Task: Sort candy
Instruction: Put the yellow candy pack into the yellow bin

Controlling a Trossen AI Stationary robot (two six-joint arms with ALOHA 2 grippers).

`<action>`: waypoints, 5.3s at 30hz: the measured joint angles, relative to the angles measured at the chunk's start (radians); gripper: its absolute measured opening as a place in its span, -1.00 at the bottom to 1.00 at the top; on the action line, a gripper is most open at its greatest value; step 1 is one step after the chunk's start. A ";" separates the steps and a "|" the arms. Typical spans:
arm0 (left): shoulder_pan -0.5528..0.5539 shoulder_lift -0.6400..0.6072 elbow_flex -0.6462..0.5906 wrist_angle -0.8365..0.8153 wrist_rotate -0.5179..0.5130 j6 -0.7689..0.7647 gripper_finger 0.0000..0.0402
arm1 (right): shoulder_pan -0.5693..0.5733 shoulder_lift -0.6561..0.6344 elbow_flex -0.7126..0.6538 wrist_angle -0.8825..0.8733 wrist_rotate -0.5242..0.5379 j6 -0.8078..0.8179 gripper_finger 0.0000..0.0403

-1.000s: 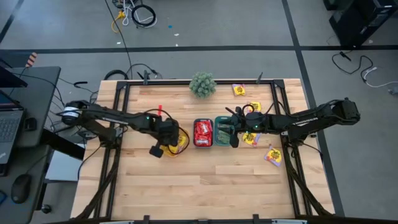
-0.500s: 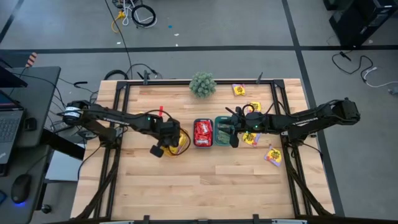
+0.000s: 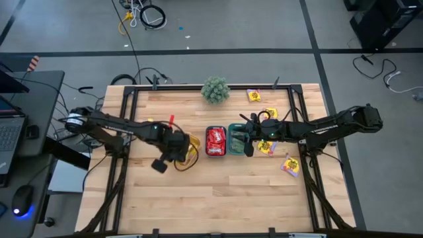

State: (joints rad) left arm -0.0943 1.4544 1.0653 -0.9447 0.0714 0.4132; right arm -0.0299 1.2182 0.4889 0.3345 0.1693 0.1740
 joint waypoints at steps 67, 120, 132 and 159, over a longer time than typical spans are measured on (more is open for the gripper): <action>0.286 -0.056 -0.215 0.118 -0.102 -0.672 -1.00 | 0.000 0.000 0.000 -0.050 0.005 -0.035 -0.76; 0.392 -0.150 -0.400 -0.020 -0.314 -0.799 -0.40 | 0.000 0.000 0.000 -0.036 0.009 -0.044 -0.38; 0.482 0.009 -0.402 0.037 -0.419 -0.807 -0.31 | 0.000 0.000 0.000 -0.036 0.015 -0.046 -0.37; 0.410 0.032 -0.149 0.012 -0.415 -0.656 -1.00 | 0.001 0.000 0.000 -0.052 0.016 -0.065 -0.45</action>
State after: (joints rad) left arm 0.3157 1.4860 0.9161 -0.9325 -0.3439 -0.2429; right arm -0.0290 1.2179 0.4885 0.2821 0.1852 0.1094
